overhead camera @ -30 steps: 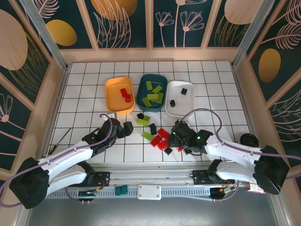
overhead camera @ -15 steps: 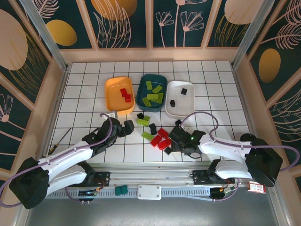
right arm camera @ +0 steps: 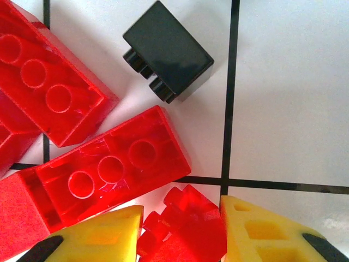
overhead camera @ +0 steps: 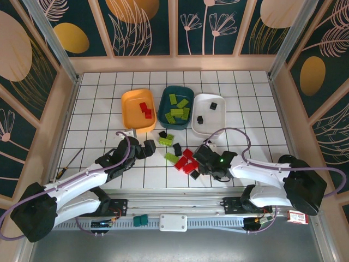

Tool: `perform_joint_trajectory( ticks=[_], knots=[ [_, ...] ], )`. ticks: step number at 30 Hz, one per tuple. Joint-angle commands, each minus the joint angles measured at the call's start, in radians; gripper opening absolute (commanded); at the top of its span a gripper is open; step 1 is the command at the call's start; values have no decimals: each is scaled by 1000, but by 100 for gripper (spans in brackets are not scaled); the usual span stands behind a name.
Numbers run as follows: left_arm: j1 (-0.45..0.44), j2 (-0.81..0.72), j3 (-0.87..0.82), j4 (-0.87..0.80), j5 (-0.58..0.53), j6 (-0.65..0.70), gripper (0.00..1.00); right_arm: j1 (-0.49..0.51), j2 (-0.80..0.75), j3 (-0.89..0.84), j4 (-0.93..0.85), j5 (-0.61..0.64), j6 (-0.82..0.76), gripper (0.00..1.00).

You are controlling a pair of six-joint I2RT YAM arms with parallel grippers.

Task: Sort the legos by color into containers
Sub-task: Pick up the lego from the bottom-center of the table, then place the lego in the container.

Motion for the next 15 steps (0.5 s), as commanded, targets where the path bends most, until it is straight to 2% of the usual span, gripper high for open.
perform_joint_trajectory(
  ticks=[1,5,8,11,15],
  knots=[
    [-5,-10,-9,4,-3,17,99,4,-33,27,-21,57,5,19],
    [-5,-25,-1,-16,-11,19,99,6,-87,95,-60,96,-25,17],
    [-5,-49,1,-31,-21,18,99,-3,-84,180,-2,103,-119,17],
    [-5,-76,9,-63,-42,12,99,-37,11,293,132,59,-244,17],
    [-5,-139,31,-138,-84,8,99,-86,232,489,346,-85,-381,17]
  ],
)
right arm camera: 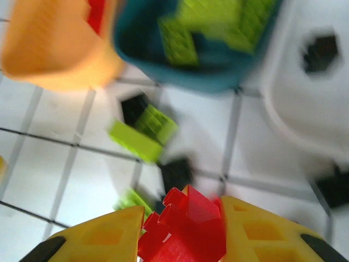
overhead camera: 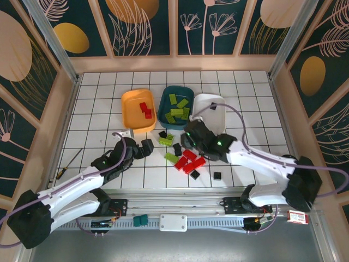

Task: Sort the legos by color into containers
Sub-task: Place the lego in the container.

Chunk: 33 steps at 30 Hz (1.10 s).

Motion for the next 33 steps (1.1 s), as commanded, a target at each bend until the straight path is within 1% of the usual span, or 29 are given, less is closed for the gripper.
perform_joint_trajectory(
  ticks=[1,5,7,11,14,16,17,18,19,20,21,23,25,29,30,32,33],
  knots=[
    [-5,-64,35,-94,-57,3,99,-35,192,168,214,-105,-166,16],
    [-5,-144,38,-158,-80,-9,99,-75,461,432,266,-221,-216,17],
    [-4,-172,34,-180,-86,-16,99,-87,590,577,255,-263,-231,16],
    [-5,-194,31,-203,-81,-28,99,-108,849,900,160,-313,-239,17],
    [-4,-198,29,-210,-74,-32,99,-116,997,1081,91,-316,-233,19],
    [-5,-198,28,-211,-71,-34,99,-121,1063,1156,68,-317,-232,24],
    [-4,-201,27,-209,-70,-36,99,-123,1086,1185,65,-324,-234,29],
    [-4,-200,27,-208,-68,-36,99,-125,1103,1206,65,-330,-237,39],
    [-5,-201,27,-204,-65,-36,99,-125,1111,1217,65,-330,-235,47],
    [-5,-201,26,-202,-63,-36,99,-126,1110,1220,69,-326,-232,57],
    [-4,-201,25,-199,-62,-38,99,-126,1099,1213,75,-325,-232,62],
    [-5,-201,25,-193,-58,-39,99,-126,1055,1170,94,-316,-229,67],
    [-4,-201,22,-189,-57,-39,99,-124,969,1065,129,-304,-219,69],
    [-5,-197,9,-161,-50,-38,99,-117,701,691,259,-270,-184,71],
    [-5,-193,7,-155,-50,-35,99,-116,636,612,275,-259,-174,71],
    [-4,-181,4,-141,-45,-32,99,-115,482,398,291,-232,-145,71],
    [-4,-175,2,-133,-43,-30,99,-113,423,328,287,-214,-131,71]
  ],
)
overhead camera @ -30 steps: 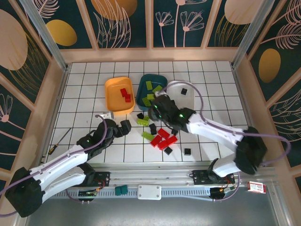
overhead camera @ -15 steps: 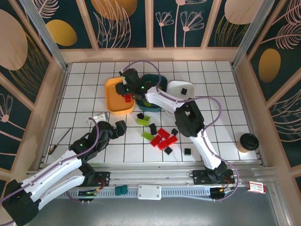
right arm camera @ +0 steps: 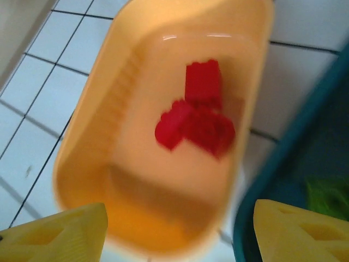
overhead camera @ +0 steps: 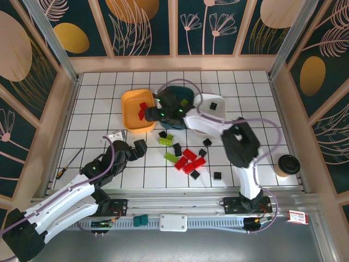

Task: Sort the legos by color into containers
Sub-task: Place the lego in the container, then pick up the lego from the bottom-right of the table.

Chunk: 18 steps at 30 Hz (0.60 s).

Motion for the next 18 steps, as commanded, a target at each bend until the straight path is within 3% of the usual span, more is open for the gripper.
perform_joint_trajectory(
  ticks=[1,5,10,14,18],
  knots=[
    [-5,18,-10,43,18,-7,99,9,-237,-243,55,81,62,71],
    [-5,62,-22,100,33,4,99,17,-489,-528,-55,156,169,71],
    [-4,140,-22,168,44,22,99,23,-777,-781,-275,155,389,71],
    [-4,205,-15,218,57,35,99,28,-940,-841,-496,160,528,71],
    [-3,259,-4,252,74,37,99,33,-964,-847,-626,131,604,71]
  ],
)
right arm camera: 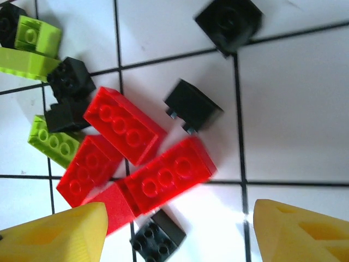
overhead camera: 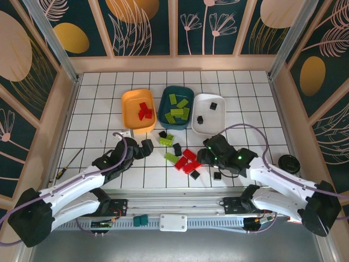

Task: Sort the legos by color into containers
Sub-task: Pick up the lego from the bottom-right of the table.

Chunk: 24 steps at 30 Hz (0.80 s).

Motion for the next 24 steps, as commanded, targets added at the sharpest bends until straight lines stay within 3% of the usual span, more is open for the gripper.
perform_joint_trajectory(
  ticks=[1,15,20,24],
  knots=[
    [-4,33,8,67,23,17,99,14,12,-11,-173,1,131,71],
    [-4,-15,-51,80,40,-3,99,59,183,-57,-213,-3,146,70],
    [-3,-12,-51,79,40,1,99,55,219,-77,-155,-30,127,61],
    [-4,-9,-51,82,46,1,99,47,235,-86,-121,-15,109,44]
  ],
)
